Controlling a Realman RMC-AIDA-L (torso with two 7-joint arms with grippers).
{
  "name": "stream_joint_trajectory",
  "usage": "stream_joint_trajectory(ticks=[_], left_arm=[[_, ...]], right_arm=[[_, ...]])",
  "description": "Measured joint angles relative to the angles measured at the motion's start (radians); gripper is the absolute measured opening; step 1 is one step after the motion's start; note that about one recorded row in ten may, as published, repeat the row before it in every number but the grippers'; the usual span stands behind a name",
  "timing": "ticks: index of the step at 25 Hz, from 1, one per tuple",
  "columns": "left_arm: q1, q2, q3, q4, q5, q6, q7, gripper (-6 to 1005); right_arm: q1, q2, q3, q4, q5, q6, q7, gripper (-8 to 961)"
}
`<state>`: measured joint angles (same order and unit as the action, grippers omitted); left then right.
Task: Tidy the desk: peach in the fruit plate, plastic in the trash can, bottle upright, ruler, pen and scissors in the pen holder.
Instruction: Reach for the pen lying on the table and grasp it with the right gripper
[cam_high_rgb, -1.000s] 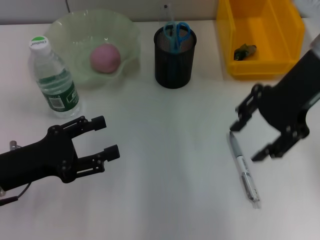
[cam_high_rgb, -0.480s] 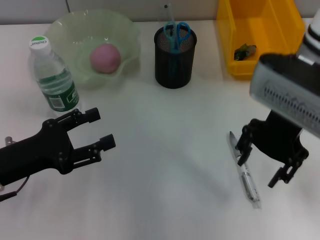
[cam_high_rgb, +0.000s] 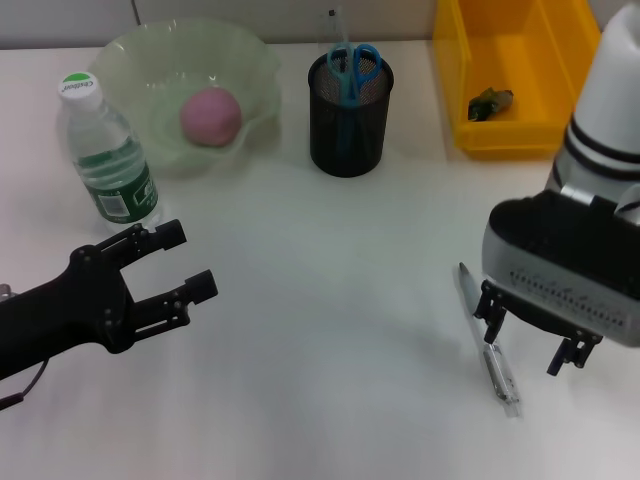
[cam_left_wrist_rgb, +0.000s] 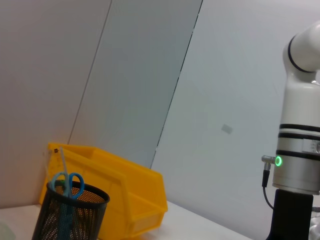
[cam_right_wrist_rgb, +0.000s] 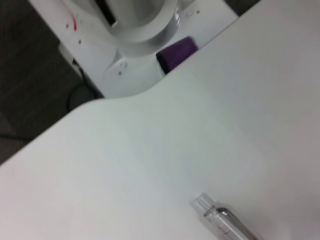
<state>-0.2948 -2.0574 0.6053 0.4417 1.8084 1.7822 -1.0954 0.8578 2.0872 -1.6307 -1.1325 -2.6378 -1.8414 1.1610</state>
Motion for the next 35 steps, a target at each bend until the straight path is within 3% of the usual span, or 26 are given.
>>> stream_joint_trajectory(ticks=[9, 15, 20, 35], left_arm=[[0.007, -0.002, -0.003, 0.000, 0.000, 0.000, 0.006, 829], [0.010, -0.001, -0.002, 0.000, 0.000, 0.000, 0.006, 829], [0.016, 0.000, -0.002, 0.000, 0.000, -0.001, 0.006, 829], [0.028, 0.004, -0.002, 0.000, 0.000, 0.008, 0.001, 829]], right_arm=[[-0.007, 0.004, -0.112, 0.008, -0.015, 0.103, 0.022, 636], [-0.014, 0.005, -0.159, 0.009, -0.013, 0.143, 0.035, 574], [-0.018, 0.005, -0.184, 0.012, -0.007, 0.158, 0.043, 415], [-0.026, 0.005, -0.236, 0.018, 0.010, 0.235, 0.073, 313]])
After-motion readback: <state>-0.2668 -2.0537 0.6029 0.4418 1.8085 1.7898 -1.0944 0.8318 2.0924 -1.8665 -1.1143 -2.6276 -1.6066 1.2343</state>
